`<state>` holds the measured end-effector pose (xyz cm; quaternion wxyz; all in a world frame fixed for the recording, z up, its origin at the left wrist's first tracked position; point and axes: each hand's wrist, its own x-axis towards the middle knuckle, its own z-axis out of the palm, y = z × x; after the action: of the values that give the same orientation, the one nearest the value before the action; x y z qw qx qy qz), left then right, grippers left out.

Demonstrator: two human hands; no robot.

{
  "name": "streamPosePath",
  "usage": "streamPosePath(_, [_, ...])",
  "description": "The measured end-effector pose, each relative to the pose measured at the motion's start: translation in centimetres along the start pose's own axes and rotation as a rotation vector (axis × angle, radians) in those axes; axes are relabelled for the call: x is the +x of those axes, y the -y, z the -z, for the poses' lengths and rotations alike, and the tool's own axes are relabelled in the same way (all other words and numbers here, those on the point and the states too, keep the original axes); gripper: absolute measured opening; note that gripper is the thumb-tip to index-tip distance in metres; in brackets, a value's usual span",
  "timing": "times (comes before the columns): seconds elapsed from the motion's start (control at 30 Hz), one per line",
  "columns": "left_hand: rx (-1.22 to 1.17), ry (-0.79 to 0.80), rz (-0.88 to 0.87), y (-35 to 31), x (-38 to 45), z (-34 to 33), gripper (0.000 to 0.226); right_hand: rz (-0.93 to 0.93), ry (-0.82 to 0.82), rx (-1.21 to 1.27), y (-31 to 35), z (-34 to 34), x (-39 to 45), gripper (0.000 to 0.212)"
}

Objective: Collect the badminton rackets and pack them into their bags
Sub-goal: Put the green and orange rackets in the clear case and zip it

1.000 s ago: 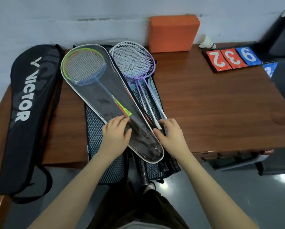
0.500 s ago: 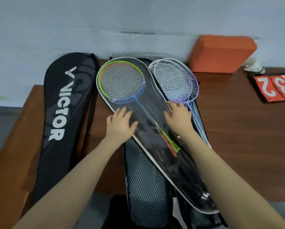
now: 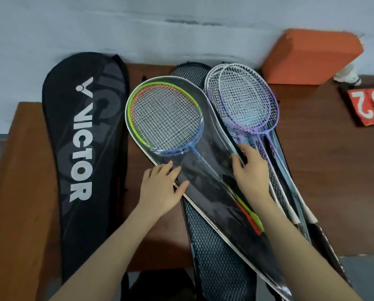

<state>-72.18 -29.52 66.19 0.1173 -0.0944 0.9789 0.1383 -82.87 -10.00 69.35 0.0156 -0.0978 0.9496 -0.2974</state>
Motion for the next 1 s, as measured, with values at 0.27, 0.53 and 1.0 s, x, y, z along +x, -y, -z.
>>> streamPosePath(0.27, [-0.089,-0.156,-0.058,0.3,1.5,1.4,0.048,-0.19,0.069,-0.065,1.6,-0.8,4.3,0.034])
streamPosePath(0.53, [-0.322,-0.203,-0.032,-2.5,5.8,5.7,0.034,-0.28,0.117,0.334,4.2,0.2,6.4,0.017])
streamPosePath(1.0, [-0.651,-0.413,0.168,-4.2,10.1,13.2,0.063,0.055,0.198,0.6,8.2,4.5,2.0,0.019])
